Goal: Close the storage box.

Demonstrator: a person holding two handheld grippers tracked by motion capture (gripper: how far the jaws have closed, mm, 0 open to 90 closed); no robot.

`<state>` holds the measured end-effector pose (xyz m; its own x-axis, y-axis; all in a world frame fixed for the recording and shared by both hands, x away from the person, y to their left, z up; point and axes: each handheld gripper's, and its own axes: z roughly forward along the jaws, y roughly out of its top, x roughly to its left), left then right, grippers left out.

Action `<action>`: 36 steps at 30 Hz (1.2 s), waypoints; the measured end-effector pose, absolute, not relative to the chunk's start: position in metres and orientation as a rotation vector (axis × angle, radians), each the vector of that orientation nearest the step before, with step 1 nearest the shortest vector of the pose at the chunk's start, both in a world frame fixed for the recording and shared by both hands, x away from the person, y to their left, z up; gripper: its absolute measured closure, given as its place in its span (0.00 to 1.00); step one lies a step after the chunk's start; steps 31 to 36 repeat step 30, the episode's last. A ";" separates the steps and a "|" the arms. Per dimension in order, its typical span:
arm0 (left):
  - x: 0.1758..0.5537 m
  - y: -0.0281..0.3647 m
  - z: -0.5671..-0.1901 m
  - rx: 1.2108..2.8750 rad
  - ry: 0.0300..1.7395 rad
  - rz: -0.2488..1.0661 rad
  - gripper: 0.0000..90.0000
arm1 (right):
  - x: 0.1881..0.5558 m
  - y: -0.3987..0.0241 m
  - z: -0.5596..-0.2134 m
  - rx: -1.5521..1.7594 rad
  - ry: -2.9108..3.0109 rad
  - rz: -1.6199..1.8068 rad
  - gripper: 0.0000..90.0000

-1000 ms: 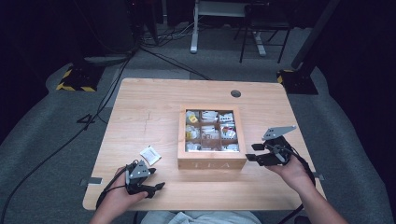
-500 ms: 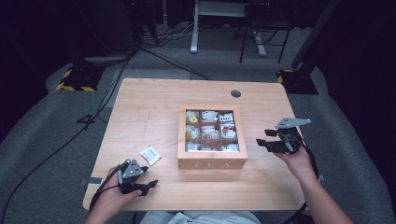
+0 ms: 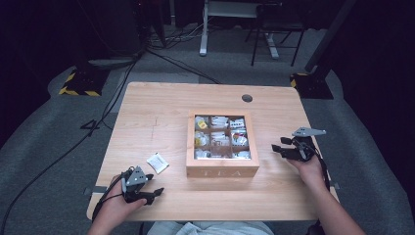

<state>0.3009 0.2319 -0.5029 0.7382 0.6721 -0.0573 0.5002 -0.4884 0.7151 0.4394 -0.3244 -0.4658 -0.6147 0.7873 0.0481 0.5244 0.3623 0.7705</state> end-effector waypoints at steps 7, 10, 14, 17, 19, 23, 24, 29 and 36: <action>0.301 0.232 -0.503 2.192 0.876 0.301 0.38 | 0.437 -0.322 -0.479 1.144 2.320 1.067 0.45; 0.301 0.231 -0.503 2.194 0.874 0.302 0.38 | 0.436 -0.321 -0.483 1.160 2.325 1.052 0.42; 0.301 0.231 -0.503 2.195 0.877 0.306 0.38 | 0.432 -0.311 -0.496 1.122 2.225 0.916 0.34; 0.301 0.230 -0.503 2.201 0.870 0.307 0.37 | 0.432 -0.307 -0.503 1.143 2.211 0.953 0.26; 0.301 0.230 -0.503 2.201 0.869 0.310 0.37 | 0.434 -0.308 -0.503 1.183 2.221 0.973 0.26; 0.301 0.229 -0.503 2.206 0.865 0.315 0.37 | 0.438 -0.312 -0.504 1.234 2.237 0.994 0.24; 0.301 0.229 -0.503 2.205 0.867 0.314 0.37 | 0.438 -0.312 -0.504 1.231 2.242 0.994 0.22; 0.301 0.229 -0.503 2.211 0.861 0.316 0.36 | 0.439 -0.312 -0.504 1.239 2.246 0.977 0.15; 0.301 0.229 -0.503 2.213 0.859 0.315 0.36 | 0.439 -0.312 -0.504 1.246 2.242 0.972 0.15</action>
